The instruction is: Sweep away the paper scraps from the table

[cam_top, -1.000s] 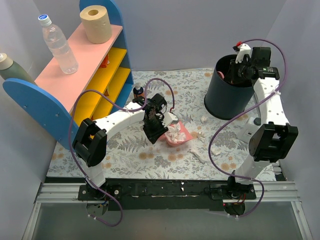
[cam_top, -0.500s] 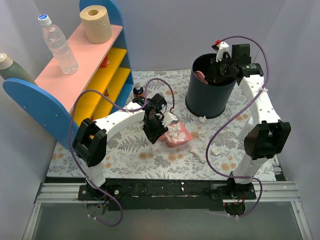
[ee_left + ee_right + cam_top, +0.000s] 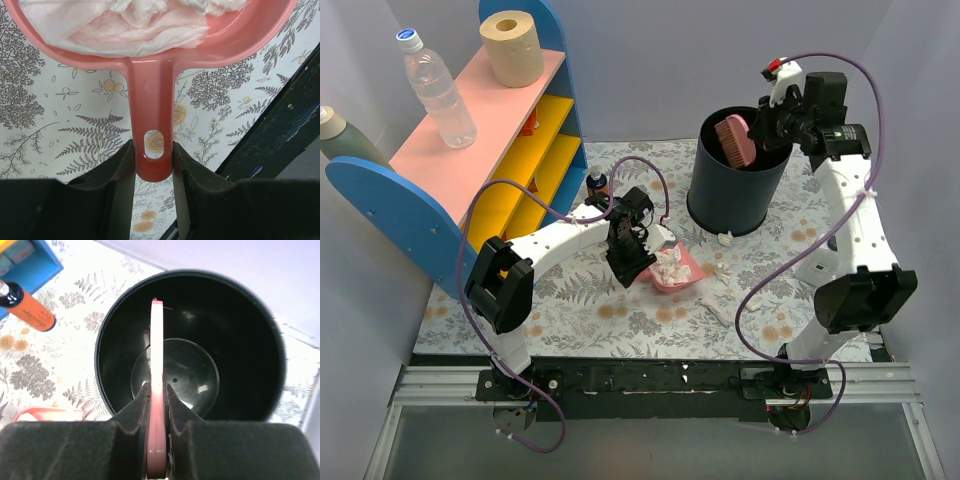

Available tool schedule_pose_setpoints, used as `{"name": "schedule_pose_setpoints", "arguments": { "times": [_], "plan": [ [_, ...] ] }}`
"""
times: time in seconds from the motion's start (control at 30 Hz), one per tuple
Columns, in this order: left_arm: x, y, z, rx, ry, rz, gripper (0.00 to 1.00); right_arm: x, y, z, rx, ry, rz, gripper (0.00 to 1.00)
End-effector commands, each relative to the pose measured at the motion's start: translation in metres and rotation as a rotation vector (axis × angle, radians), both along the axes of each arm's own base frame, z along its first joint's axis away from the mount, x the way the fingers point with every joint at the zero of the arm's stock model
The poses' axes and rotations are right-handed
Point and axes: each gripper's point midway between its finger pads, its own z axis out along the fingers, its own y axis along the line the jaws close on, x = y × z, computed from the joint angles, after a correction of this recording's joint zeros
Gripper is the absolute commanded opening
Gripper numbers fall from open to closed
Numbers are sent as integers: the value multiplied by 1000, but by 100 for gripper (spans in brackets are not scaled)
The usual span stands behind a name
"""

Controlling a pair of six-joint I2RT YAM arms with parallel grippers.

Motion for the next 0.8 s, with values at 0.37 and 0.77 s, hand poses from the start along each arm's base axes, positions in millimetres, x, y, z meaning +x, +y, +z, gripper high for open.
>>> {"name": "schedule_pose_setpoints", "arguments": {
  "times": [0.37, 0.77],
  "plan": [
    [57, 3, 62, -78, -262, 119, 0, -156, -6, 138, 79, -447, 66, 1],
    [116, -4, 128, -127, -440, 223, 0, -240, 3, 51, 69, -263, 195, 1]
  ]
}}
